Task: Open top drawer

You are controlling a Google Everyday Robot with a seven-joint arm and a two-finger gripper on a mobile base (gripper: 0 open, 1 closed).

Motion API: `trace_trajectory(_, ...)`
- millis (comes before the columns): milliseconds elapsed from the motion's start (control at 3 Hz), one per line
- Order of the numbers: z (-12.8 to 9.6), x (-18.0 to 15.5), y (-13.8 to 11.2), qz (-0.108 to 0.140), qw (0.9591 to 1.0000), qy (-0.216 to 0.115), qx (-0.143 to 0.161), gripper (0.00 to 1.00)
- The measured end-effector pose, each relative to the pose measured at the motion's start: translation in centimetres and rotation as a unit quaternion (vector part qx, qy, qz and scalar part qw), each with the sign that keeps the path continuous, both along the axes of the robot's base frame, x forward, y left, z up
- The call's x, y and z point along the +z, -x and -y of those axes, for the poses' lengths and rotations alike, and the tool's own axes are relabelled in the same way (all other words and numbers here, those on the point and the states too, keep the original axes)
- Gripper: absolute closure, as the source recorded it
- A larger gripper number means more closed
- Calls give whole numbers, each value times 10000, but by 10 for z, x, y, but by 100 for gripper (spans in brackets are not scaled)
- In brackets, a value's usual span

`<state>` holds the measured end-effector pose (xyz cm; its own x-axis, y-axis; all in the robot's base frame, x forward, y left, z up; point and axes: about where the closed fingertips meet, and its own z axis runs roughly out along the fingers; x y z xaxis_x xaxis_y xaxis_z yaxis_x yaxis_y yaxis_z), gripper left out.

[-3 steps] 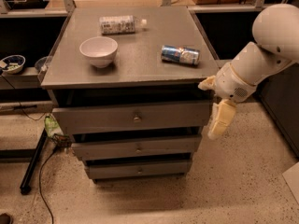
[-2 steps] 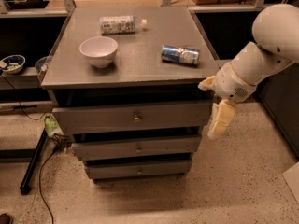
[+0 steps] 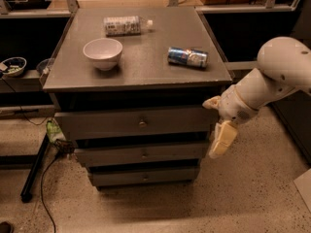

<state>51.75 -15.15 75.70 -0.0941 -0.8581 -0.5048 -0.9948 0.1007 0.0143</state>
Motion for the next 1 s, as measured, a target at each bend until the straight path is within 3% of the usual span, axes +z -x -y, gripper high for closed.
trace_trajectory(333,-8,-19,-18,16,10000,11,-7,0)
trace_trajectory(667,-9,-20,-19,18,10000,14,3,0)
trace_trajectory(1000,-19,-25,-38,183,9998,-33,56,0)
